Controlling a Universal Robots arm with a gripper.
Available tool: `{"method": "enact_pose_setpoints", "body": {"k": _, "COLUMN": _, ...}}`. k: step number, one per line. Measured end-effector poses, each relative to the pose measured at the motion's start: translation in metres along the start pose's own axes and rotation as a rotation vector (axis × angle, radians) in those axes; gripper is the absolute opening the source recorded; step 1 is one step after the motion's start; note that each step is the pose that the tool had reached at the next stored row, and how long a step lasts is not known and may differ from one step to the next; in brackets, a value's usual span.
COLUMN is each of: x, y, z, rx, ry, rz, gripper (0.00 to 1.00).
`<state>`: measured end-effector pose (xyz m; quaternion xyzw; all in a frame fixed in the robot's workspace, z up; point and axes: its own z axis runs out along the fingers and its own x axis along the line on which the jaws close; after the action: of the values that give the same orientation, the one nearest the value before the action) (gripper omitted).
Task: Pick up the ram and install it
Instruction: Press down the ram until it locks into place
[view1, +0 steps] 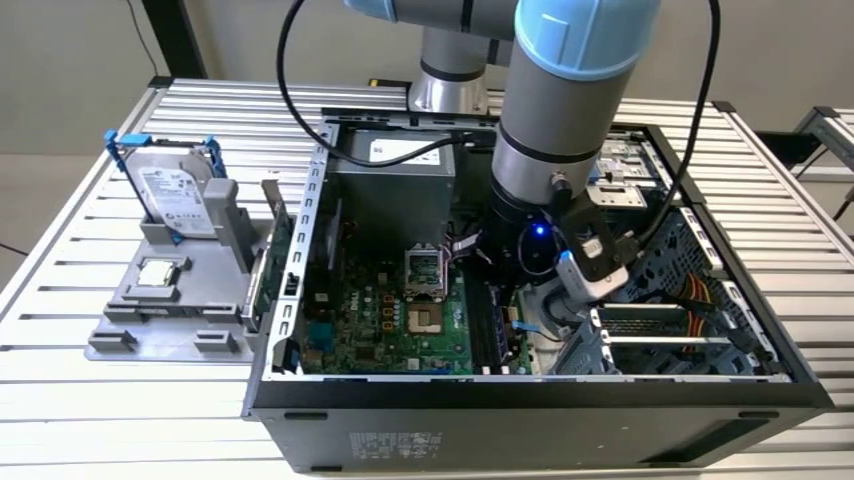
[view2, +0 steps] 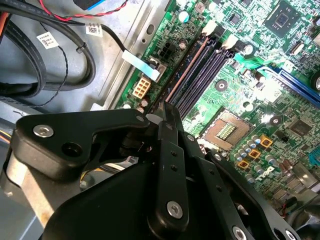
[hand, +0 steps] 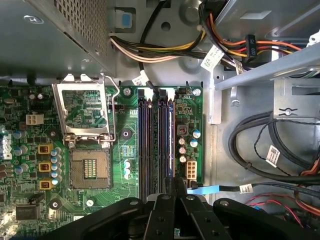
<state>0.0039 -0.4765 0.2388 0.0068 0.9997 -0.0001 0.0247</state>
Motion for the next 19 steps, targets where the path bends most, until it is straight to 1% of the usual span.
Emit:
{"method": "enact_pose_setpoints", "body": {"k": 11, "x": 0.0, "y": 0.0, "z": 0.0, "rx": -0.0075, "ry": -0.0001, "rz": -0.151, "gripper": 0.0}}
{"method": "enact_pose_setpoints", "body": {"k": 19, "x": 0.0, "y": 0.0, "z": 0.0, "rx": -0.0111, "ry": 0.0, "rz": -0.225, "gripper": 0.0}}
